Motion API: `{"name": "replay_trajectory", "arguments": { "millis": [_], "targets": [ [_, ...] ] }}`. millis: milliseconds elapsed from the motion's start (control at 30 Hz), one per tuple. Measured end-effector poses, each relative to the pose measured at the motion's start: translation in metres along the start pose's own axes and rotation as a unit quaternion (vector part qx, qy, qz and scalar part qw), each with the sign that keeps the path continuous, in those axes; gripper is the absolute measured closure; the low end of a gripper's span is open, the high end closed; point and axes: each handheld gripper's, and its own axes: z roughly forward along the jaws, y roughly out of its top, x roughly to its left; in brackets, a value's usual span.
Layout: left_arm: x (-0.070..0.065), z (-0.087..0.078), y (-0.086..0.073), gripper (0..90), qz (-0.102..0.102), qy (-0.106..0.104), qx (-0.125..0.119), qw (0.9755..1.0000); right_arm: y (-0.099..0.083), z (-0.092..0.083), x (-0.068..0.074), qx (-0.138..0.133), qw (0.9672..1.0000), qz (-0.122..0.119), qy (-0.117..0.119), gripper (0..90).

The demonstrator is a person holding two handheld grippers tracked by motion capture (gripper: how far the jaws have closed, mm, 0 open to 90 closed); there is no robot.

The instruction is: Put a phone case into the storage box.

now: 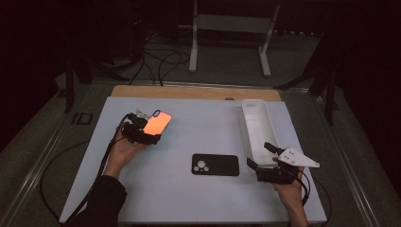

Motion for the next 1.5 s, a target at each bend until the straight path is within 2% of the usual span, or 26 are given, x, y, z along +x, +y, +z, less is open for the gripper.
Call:
{"name": "replay_trajectory", "arguments": {
  "millis": [233, 367, 400, 433, 467, 533, 667, 900, 1033, 1067, 1100, 1267, 1500],
  "targets": [
    [-0.024, -0.019, -0.003, 17.0, 0.017, -0.010, -0.052, 0.9985, 0.002, 0.002, -0.002, 0.005, 0.9998, 0.015, 0.010, 9.9],
    [-0.028, -0.021, -0.004, 17.0, 0.019, -0.011, -0.060, 0.9980, 0.005, 0.003, -0.001, 0.010, 0.9997, 0.017, 0.015, 10.0],
    [-0.043, -0.029, -0.009, 17.0, 0.033, -0.014, -0.082, 0.9959, 0.005, 0.003, -0.001, 0.010, 0.9997, 0.017, 0.015, 9.9],
    [-0.046, -0.030, -0.009, 17.0, 0.037, -0.016, -0.085, 0.9956, 0.010, 0.007, -0.002, 0.013, 0.9993, 0.026, 0.024, 9.9],
    [-0.046, -0.030, -0.009, 17.0, 0.037, -0.016, -0.085, 0.9956, 0.010, 0.007, -0.002, 0.013, 0.9993, 0.026, 0.024, 9.9],
    [-0.054, -0.034, -0.011, 17.0, 0.045, -0.021, -0.094, 0.9943, 0.013, 0.009, -0.002, 0.015, 0.9990, 0.031, 0.028, 9.9],
    [-0.066, -0.039, -0.013, 17.0, 0.054, -0.032, -0.107, 0.9923, 0.020, 0.015, -0.001, 0.015, 0.9987, 0.031, 0.039, 9.9],
    [-0.088, -0.048, -0.013, 16.9, 0.073, -0.051, -0.138, 0.9865, 0.032, 0.028, 0.005, 0.021, 0.9967, 0.038, 0.068, 9.9],
    [-0.094, -0.051, -0.012, 17.0, 0.083, -0.053, -0.143, 0.9848, 0.037, 0.035, 0.008, 0.027, 0.9963, 0.037, 0.073, 9.9],
    [-0.099, -0.052, -0.011, 17.0, 0.088, -0.058, -0.149, 0.9832, 0.038, 0.037, 0.009, 0.028, 0.9959, 0.039, 0.077, 9.9],
    [-0.101, -0.052, -0.011, 16.9, 0.089, -0.058, -0.150, 0.9829, 0.041, 0.042, 0.010, 0.028, 0.9950, 0.045, 0.085, 9.9],
    [-0.112, -0.051, -0.010, 16.9, 0.104, -0.070, -0.156, 0.9799, 0.046, 0.053, 0.013, 0.034, 0.9933, 0.056, 0.095, 9.9],
    [-0.129, -0.055, -0.007, 16.9, 0.129, -0.081, -0.168, 0.9739, 0.055, 0.063, 0.023, 0.033, 0.9918, 0.055, 0.111, 9.9]
  ]
}}
